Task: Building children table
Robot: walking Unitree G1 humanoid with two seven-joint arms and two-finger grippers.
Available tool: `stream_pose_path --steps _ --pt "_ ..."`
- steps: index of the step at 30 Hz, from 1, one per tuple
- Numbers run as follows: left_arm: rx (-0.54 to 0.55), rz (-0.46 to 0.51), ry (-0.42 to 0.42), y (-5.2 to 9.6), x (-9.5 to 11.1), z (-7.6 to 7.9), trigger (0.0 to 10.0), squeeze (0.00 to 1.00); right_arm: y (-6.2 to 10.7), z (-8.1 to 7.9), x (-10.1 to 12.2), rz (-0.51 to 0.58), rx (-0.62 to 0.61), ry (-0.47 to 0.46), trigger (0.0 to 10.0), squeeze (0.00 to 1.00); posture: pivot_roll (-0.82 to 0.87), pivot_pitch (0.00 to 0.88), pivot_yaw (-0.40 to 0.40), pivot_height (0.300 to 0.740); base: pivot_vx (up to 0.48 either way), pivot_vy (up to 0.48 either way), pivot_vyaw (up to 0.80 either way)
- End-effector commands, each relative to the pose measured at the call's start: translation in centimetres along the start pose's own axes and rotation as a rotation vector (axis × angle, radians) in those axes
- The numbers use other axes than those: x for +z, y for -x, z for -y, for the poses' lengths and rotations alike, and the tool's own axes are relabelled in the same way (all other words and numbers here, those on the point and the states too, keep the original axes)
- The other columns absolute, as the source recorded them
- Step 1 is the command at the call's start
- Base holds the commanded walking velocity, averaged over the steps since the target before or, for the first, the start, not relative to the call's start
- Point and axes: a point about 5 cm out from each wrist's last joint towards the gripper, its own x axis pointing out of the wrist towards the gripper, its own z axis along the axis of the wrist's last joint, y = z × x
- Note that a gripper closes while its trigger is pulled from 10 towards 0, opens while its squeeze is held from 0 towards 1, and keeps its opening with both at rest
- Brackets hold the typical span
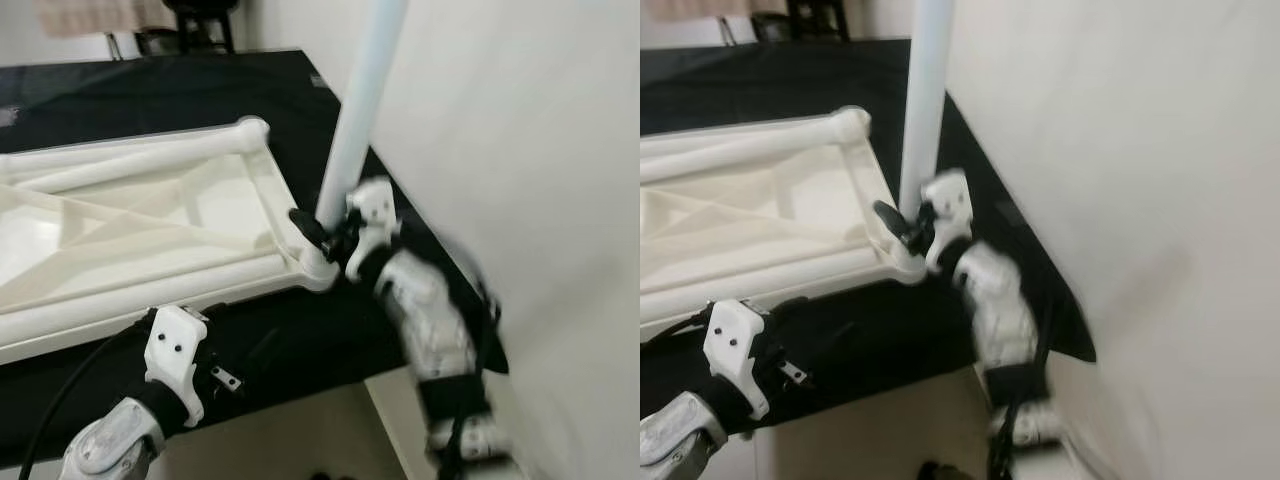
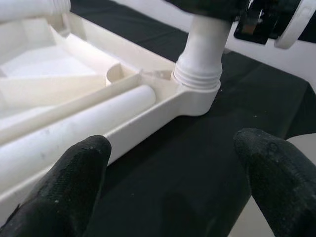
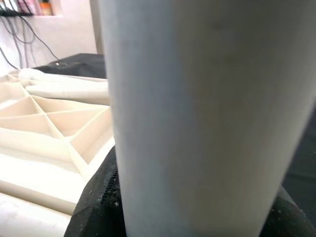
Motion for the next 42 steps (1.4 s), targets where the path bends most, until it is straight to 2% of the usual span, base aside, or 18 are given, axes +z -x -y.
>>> stream_pose_path --steps 1,5,6,7,8,9,10,15,16,20,21,24,28,29,31,32,33,42 --pt "-0.035 -0.018 0.014 -0.1 -0.3 0.4 10.0 0.0 0.6 -0.5 -4.2 -0.216 0.023 0.009 0.0 0.0 0.08 0.208 -0.109 0.74 0.0 0.0 0.0" --pt "-0.037 -0.01 0.012 -0.4 -0.2 0.4 10.0 0.0 -0.3 -0.4 -4.0 -0.22 0.067 0.001 0.0 0.0 0.08 0.204 -0.117 0.74 0.0 0.0 0.0" --pt "-0.028 -0.014 0.01 -0.3 -0.3 0.3 10.0 0.0 -0.7 -0.2 -3.8 -0.228 0.059 -0.031 3.2 0.0 0.09 0.205 -0.114 0.74 0.0 0.0 0.0" --pt "-0.028 -0.014 0.01 -0.3 -0.3 0.3 10.0 0.0 -0.7 -0.2 -3.8 -0.228 0.059 -0.031 3.2 0.0 0.09 0.205 -0.114 0.74 0.0 0.0 0.0" --pt "-0.021 -0.016 0.008 -0.1 -0.3 0.1 10.0 0.0 -1.1 -0.4 -3.2 -0.211 0.069 -0.08 10.0 0.0 0.09 0.205 -0.113 0.74 0.0 0.0 0.0" --pt "-0.017 -0.015 0.006 -0.1 -0.2 0.0 10.0 0.0 -1.5 -0.6 -2.6 -0.195 0.1 -0.093 10.0 0.07 0.09 0.205 -0.111 0.74 0.0 0.0 0.0" --pt "-0.017 -0.012 0.005 -0.1 -0.2 0.0 10.0 0.0 -1.6 -0.9 -1.8 -0.171 0.126 -0.095 10.0 1.0 0.09 0.203 -0.112 0.74 0.0 0.0 0.0" --pt "-0.025 -0.002 0.004 -0.4 0.1 0.1 10.0 0.0 -2.1 -1.8 0.7 -0.061 0.327 -0.114 10.0 1.0 0.09 0.2 -0.117 0.74 0.0 0.0 0.0" --pt "-0.027 -0.003 0.004 -0.5 0.0 0.2 10.0 0.0 -2.4 -1.5 1.8 -0.039 0.503 -0.12 10.0 1.0 0.09 0.198 -0.121 0.74 0.0 0.0 0.0" --pt "-0.027 -0.003 0.004 -0.5 0.0 0.2 10.0 0.0 -2.5 -1.4 2.0 -0.039 0.542 -0.123 10.0 1.0 0.09 0.198 -0.121 0.74 0.0 0.0 0.0" --pt "-0.028 -0.005 0.005 -0.5 -0.1 0.3 10.0 0.0 -2.5 -1.4 2.4 -0.032 0.636 -0.09 10.0 0.0 0.1 0.197 -0.125 0.74 0.0 0.0 0.0" --pt "-0.03 -0.007 0.004 -0.4 -0.1 0.3 10.0 0.0 -2.6 -1.3 3.5 -0.033 0.891 0.027 10.0 0.0 0.11 0.2 -0.131 0.74 0.0 0.0 0.0" --pt "-0.027 -0.009 0.002 -0.3 0.0 0.2 10.0 0.0 -2.7 -1.1 3.9 -0.071 1.007 0.063 10.0 0.0 0.11 0.202 -0.133 0.74 0.0 0.0 0.0" --pt "-0.027 -0.011 0.002 -0.2 -0.1 0.2 10.0 0.0 -2.8 -1.0 4.0 -0.082 1.035 0.064 8.0 0.0 0.11 0.205 -0.132 0.74 0.0 0.0 0.0" --pt "-0.028 -0.013 0.001 -0.2 -0.1 0.2 10.0 0.0 -2.9 -0.9 4.1 -0.089 1.053 0.063 8.0 0.0 0.11 0.205 -0.132 0.74 0.0 0.0 0.0" --pt "-0.03 -0.018 0.001 -0.1 -0.1 0.3 10.0 0.0 -3.1 -0.8 4.2 -0.094 1.061 0.057 1.2 0.0 0.12 0.206 -0.131 0.74 0.0 0.0 0.0" --pt "-0.034 -0.023 0.0 -0.1 -0.2 0.4 10.0 0.0 -3.2 -0.7 4.3 -0.099 1.074 0.05 0.0 0.0 0.12 0.206 -0.131 0.74 0.0 0.0 0.0" --pt "-0.047 -0.028 0.004 -0.1 -0.3 0.7 10.0 0.0 -2.8 0.9 3.5 -0.112 1.022 0.051 0.0 0.0 0.1 0.222 -0.129 0.74 0.0 0.0 0.0"
